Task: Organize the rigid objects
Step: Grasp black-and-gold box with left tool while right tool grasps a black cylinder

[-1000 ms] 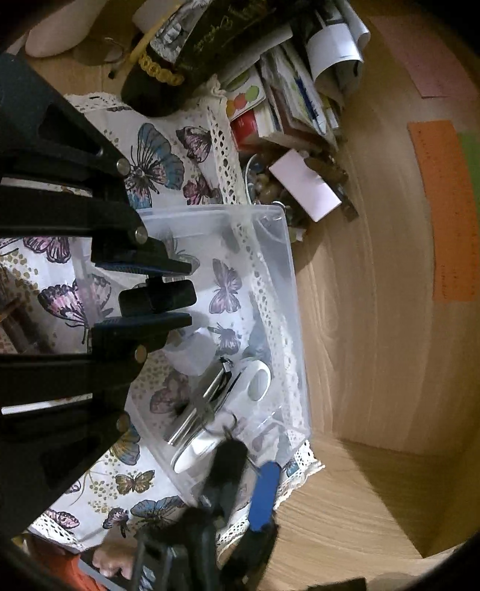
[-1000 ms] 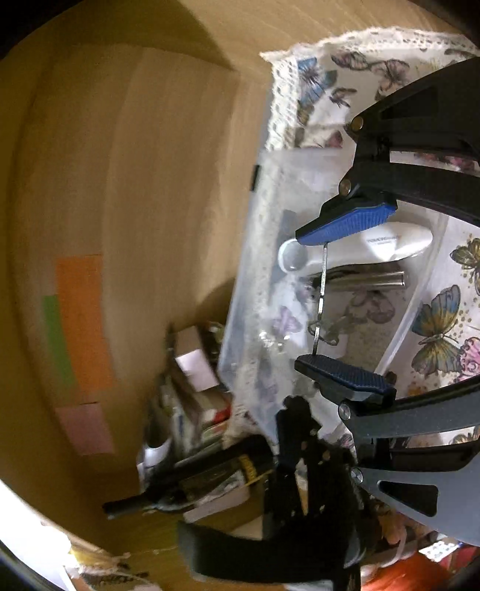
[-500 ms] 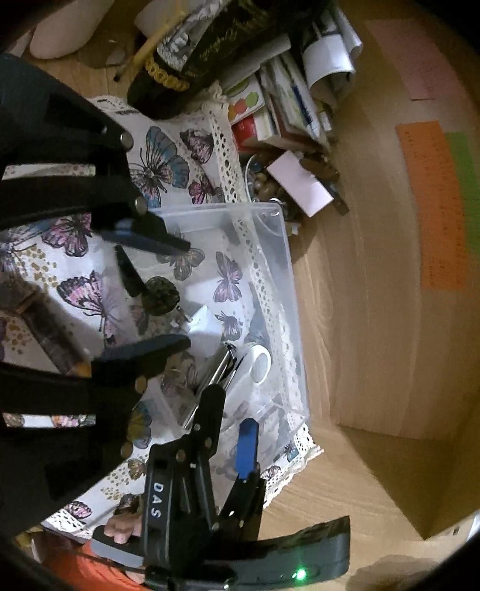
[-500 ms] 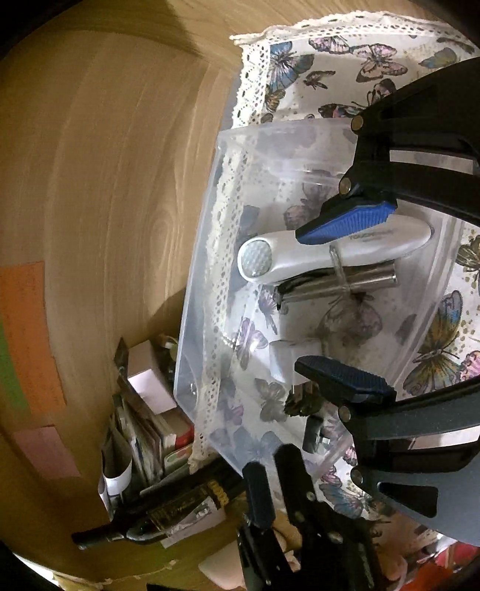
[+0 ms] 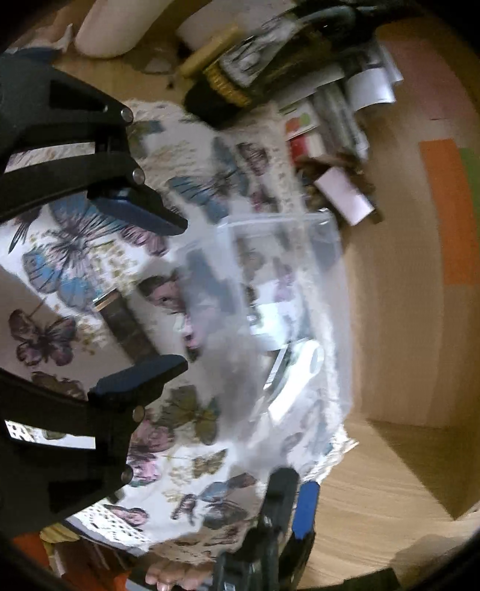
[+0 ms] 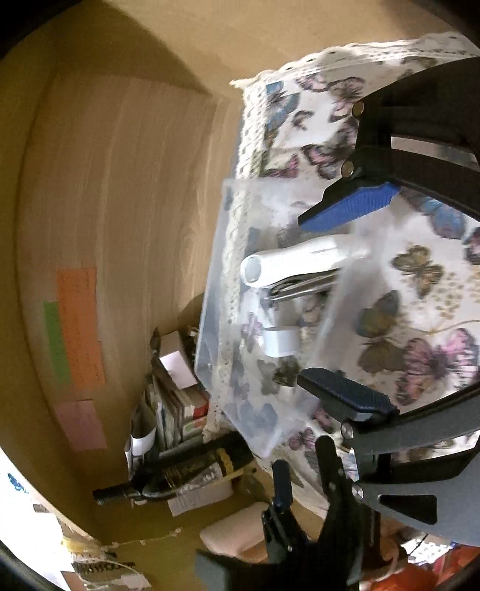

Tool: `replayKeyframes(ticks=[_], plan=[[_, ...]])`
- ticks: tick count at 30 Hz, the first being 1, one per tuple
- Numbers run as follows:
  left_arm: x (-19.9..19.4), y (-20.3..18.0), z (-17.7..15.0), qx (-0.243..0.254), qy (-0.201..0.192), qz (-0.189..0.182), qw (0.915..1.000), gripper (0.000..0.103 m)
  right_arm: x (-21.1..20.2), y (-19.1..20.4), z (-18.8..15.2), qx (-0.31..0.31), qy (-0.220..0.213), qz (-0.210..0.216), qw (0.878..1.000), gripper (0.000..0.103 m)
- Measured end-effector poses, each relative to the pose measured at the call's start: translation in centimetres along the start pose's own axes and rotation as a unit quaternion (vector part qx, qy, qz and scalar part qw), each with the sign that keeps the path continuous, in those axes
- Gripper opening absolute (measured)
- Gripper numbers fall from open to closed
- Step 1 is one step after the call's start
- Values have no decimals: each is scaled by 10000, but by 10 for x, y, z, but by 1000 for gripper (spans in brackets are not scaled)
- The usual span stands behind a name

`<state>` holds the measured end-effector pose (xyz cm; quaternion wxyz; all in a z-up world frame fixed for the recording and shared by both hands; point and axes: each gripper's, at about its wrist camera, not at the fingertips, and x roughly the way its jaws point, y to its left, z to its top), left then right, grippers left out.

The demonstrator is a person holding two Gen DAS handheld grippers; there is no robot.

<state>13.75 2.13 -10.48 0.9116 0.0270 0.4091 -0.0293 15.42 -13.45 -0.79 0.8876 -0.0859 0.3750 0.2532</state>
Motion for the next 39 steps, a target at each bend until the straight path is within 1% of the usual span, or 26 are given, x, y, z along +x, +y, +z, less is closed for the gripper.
replayKeyframes(ticks=[3, 5, 8, 9, 10, 11, 12, 13, 15, 19, 23, 27, 29, 30, 31, 32, 36, 37, 39], plan=[[16, -5, -11, 22, 339, -103, 9994, 67, -6, -1, -18, 80, 117, -11, 9999, 73], [24, -12, -16, 105, 506, -120, 9986, 67, -5, -1, -31, 170, 237, 61, 9996, 73], [32, -25, -18, 326, 621, -144, 9974, 67, -2, 2, -47, 207, 410, 178, 9988, 73], [34, -30, -18, 385, 642, -141, 9971, 63, -2, 2, -52, 210, 456, 184, 9986, 73], [36, -33, -18, 433, 657, -167, 9968, 57, 0, 3, -56, 235, 510, 211, 9982, 73], [37, -34, -16, 440, 669, -192, 9966, 54, -1, 3, -59, 263, 535, 243, 9979, 73], [37, -35, -16, 429, 663, -234, 9966, 45, -1, 4, -62, 303, 556, 293, 9976, 73], [36, -36, -15, 405, 671, -299, 9965, 34, -2, 4, -64, 325, 568, 329, 9973, 73], [33, -34, -17, 354, 673, -352, 9965, 23, -6, 6, -67, 348, 556, 413, 9970, 73], [21, -32, -28, 175, 612, -250, 9977, 23, -13, 14, -72, 250, 509, 550, 9969, 72], [-3, -22, -41, -156, 428, -165, 9988, 23, -13, 27, -81, 84, 596, 646, 9961, 61], [-28, -15, -55, -386, 188, -119, 9990, 23, -5, 39, -91, -110, 825, 795, 9934, 54], [-36, -12, -60, -446, 106, -121, 9989, 23, -3, 43, -96, -150, 911, 904, 9916, 47], [-40, -12, -62, -473, 76, -117, 9988, 23, -4, 44, -97, -133, 913, 997, 9907, 45], [-42, -12, -64, -490, 57, -110, 9987, 23, -5, 45, -99, -121, 918, 1082, 9898, 36], [-44, -12, -66, -500, 37, -95, 9987, 23, -5, 46, -99, -119, 917, 1121, 9894, 34], [-49, -11, -66, -524, -25, -95, 9986, 23, -9, 49, -102, -184, 864, 1013, 9909, 33], [-49, -12, -65, -533, -47, -110, 9985, 23, -10, 50, -102, -196, 847, 1010, 9911, 28], [-51, -12, -64, -541, -88, -122, 9984, 23, -15, 51, -101, -220, 788, 925, 9924, 28]])
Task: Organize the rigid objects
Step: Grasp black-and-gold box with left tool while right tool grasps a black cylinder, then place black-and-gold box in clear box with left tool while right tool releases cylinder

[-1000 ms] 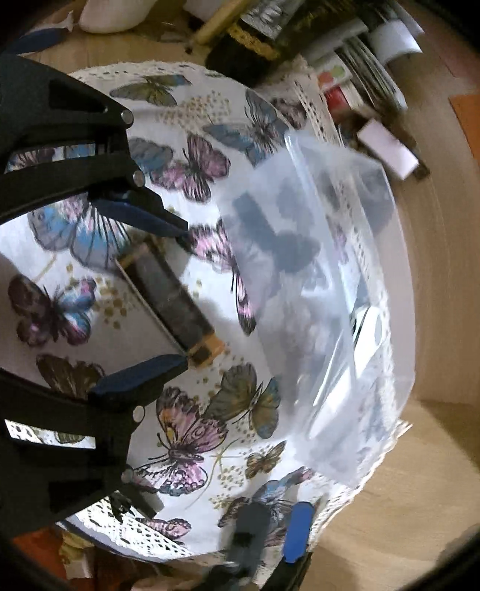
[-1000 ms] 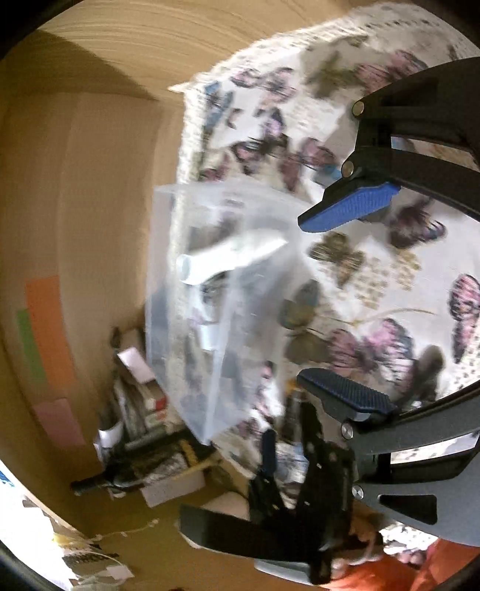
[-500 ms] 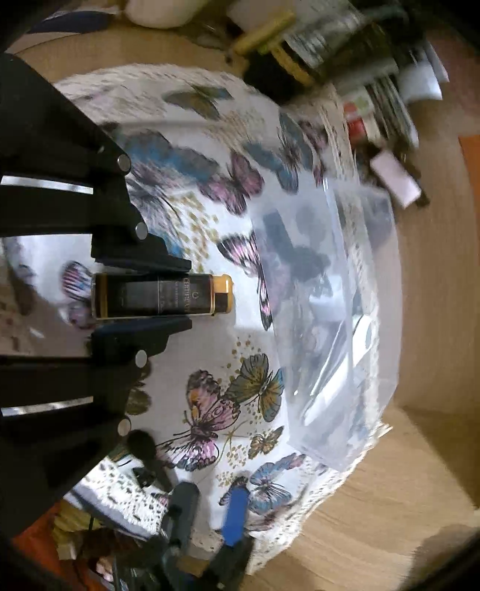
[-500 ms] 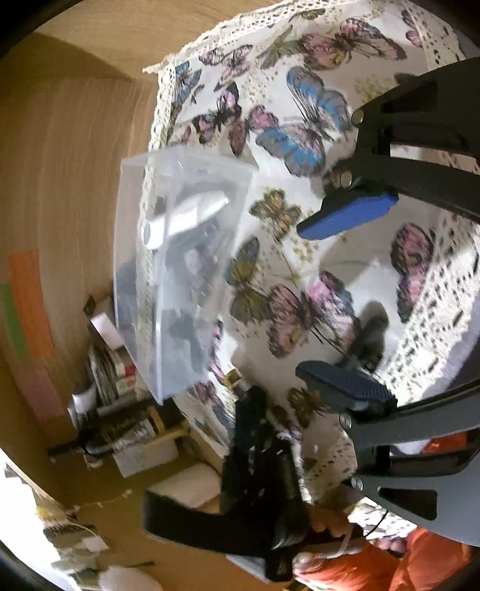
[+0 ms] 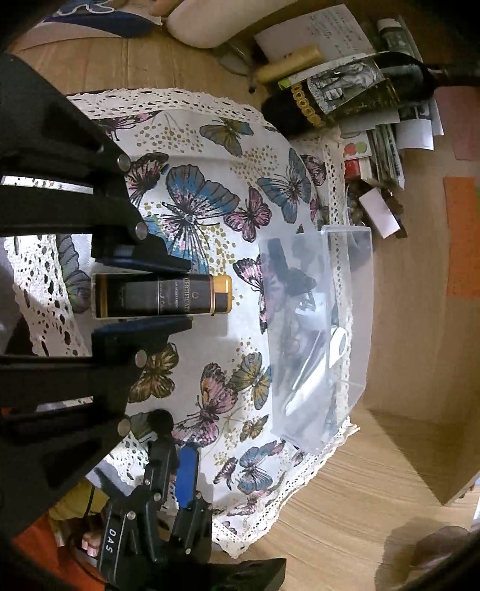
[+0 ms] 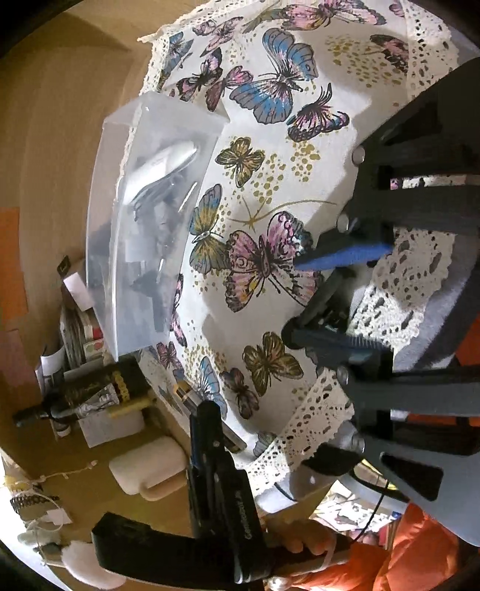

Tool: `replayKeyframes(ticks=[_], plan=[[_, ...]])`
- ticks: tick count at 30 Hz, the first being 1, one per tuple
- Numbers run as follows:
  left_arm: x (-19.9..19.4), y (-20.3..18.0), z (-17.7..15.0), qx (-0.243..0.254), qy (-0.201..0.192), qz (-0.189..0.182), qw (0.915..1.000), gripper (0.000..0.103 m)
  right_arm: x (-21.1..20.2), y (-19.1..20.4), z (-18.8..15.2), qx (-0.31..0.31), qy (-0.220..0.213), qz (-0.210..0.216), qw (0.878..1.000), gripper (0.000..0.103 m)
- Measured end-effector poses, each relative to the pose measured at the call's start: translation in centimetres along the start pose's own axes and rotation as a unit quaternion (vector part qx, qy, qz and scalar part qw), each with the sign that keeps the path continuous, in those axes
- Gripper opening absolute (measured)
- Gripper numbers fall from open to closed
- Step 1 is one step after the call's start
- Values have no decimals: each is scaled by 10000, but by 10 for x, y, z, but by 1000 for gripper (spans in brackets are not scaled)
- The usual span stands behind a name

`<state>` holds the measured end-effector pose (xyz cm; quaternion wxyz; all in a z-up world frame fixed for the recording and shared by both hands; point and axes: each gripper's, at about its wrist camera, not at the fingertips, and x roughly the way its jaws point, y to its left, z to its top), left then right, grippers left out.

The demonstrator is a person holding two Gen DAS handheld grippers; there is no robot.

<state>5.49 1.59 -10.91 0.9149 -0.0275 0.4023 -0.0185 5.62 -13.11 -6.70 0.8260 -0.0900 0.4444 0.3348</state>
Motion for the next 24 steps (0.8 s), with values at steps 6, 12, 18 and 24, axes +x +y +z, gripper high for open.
replayKeyframes(ticks=[6, 12, 18, 24], plan=[[-4, -1, 9, 38, -139, -45, 9999, 23, -3, -3, 8, 9, -2, -56, 10000, 7], [-3, -2, 12, 55, -146, -80, 9998, 23, -1, -9, 4, 132, 112, 140, 9998, 30], [-4, -5, 11, 72, -140, -91, 9998, 23, 8, -4, -5, -117, 233, -17, 9997, 23], [-8, -4, 19, 35, -265, -85, 9996, 23, -1, -6, 7, -147, -34, -208, 9997, 22]])
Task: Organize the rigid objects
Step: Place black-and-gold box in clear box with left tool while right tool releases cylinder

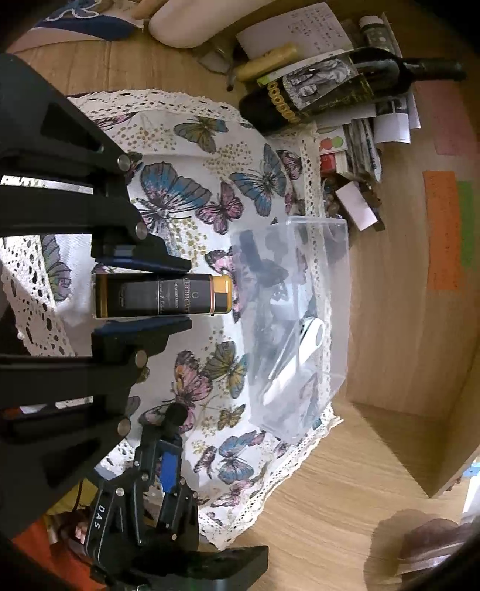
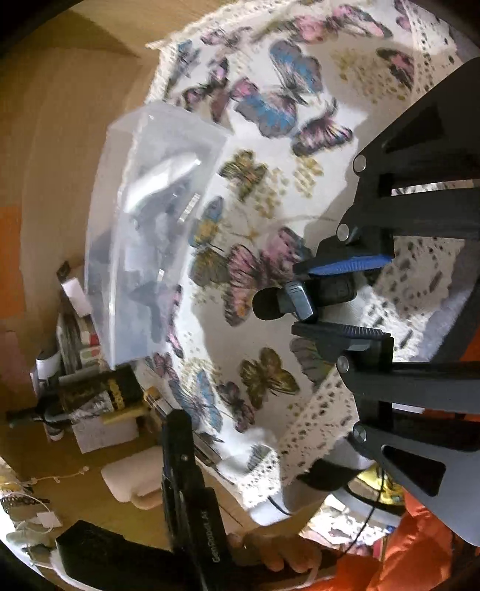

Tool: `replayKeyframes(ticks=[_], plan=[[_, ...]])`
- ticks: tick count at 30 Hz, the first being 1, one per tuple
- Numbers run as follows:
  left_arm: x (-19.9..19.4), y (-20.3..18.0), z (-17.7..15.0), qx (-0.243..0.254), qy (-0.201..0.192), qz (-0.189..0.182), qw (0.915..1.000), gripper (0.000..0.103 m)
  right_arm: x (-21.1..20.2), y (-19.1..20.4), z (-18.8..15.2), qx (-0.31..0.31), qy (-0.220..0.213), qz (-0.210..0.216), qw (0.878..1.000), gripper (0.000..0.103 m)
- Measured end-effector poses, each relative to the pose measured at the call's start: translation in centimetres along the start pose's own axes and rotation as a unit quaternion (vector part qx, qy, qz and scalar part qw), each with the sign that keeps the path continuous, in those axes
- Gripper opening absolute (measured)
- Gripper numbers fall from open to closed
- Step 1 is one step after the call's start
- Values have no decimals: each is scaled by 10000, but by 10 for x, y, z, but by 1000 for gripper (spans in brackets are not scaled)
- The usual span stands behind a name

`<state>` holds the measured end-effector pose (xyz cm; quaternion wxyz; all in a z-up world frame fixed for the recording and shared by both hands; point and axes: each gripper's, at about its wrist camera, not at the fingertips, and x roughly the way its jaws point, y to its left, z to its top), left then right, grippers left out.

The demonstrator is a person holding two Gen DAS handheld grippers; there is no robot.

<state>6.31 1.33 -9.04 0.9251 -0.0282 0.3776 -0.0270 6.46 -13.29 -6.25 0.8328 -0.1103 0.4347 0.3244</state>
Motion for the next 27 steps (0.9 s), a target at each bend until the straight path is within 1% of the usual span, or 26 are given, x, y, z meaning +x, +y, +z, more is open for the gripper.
replayKeyframes(ticks=[5, 11, 16, 19, 21, 23, 27], plan=[[-5, 0, 17, 29, -208, 2, 9998, 23, -17, -10, 28, 55, -506, -190, 9985, 22], [-11, -2, 45, 105, -537, 60, 9985, 23, -37, -23, 66, 120, -1141, -477, 9923, 22], [-9, 0, 74, 123, -743, 130, 9971, 23, -41, -31, 98, 148, -1485, -599, 9870, 22], [-3, 1, 91, 133, -815, 214, 9964, 23, -37, -36, 114, 129, -1566, -644, 9855, 22], [4, 3, 101, 133, -816, 250, 9963, 23, -28, -40, 123, 135, -1531, -646, 9860, 22], [14, 7, 109, 120, -768, 254, 9967, 23, -17, -43, 131, 161, -1443, -628, 9874, 22], [42, 14, 117, 46, -527, 246, 9983, 23, 14, -53, 138, 274, -1131, -558, 9916, 22]])
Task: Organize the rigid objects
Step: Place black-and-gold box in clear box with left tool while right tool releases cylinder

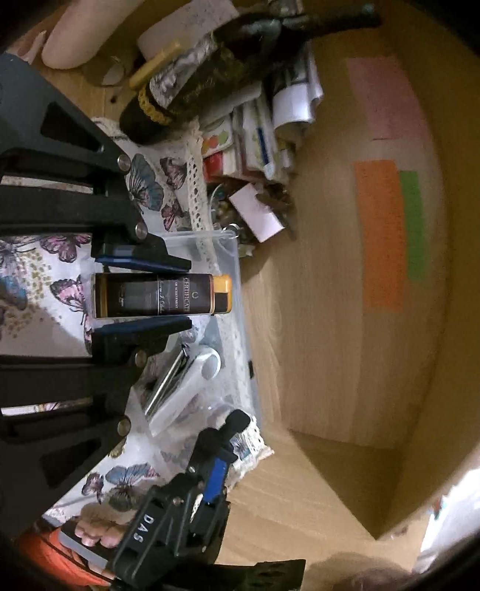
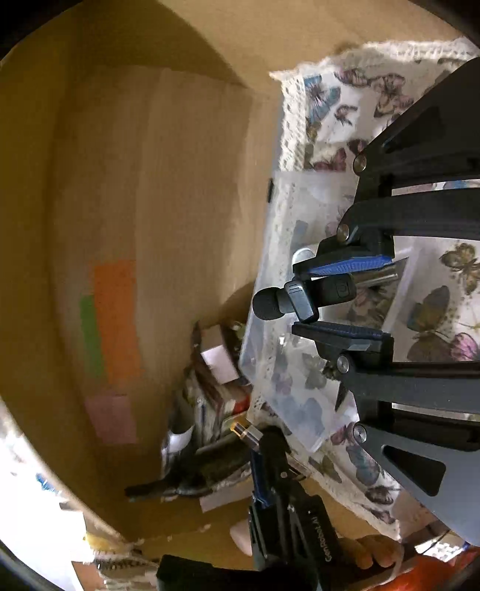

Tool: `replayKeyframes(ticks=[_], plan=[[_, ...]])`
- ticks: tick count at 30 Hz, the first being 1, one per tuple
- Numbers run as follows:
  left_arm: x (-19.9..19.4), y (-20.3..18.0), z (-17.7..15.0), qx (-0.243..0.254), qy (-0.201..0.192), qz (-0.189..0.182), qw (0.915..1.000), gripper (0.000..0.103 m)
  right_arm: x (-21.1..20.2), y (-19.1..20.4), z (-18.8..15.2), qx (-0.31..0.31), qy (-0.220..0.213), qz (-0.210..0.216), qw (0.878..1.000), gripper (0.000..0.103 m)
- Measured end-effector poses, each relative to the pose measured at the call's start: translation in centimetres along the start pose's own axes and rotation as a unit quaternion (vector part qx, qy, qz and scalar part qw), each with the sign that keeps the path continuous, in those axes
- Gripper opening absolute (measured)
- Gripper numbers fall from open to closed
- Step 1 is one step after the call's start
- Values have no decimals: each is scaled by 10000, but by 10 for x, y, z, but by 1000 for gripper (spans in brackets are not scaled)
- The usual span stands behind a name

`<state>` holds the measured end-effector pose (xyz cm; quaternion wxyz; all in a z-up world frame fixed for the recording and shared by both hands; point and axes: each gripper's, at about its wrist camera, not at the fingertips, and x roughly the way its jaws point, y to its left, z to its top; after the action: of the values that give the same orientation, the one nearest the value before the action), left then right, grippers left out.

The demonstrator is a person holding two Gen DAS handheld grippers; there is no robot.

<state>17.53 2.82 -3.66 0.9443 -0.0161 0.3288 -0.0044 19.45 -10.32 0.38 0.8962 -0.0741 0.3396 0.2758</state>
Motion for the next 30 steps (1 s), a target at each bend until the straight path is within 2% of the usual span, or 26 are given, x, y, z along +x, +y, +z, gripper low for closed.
replayKeyframes(ticks=[7, 12, 15, 19, 23, 27, 29, 30], plan=[[44, 7, -10, -30, 473, 29, 9989, 23, 40, -4, -12, 103, 554, 120, 9983, 22], [54, 11, -13, -93, 573, -62, 9983, 23, 50, -3, -17, 64, 772, 105, 9969, 23], [53, 12, -13, -138, 573, -100, 9982, 25, 52, -4, -18, 56, 824, 114, 9965, 30], [39, 10, -10, -132, 446, -122, 9988, 27, 36, -3, -15, 26, 612, 73, 9981, 36], [13, 5, -6, -94, 152, -125, 9998, 28, 9, 2, -7, -44, 251, 34, 9997, 45], [-22, -2, -4, -70, -268, -89, 9996, 37, -31, 9, 0, -136, -264, -84, 9995, 54], [-42, -8, -5, -4, -534, 18, 9986, 44, -53, 13, 1, -149, -525, -147, 9984, 64], [-50, -10, -6, 5, -639, 42, 9979, 51, -64, 14, 0, -123, -647, -168, 9977, 67]])
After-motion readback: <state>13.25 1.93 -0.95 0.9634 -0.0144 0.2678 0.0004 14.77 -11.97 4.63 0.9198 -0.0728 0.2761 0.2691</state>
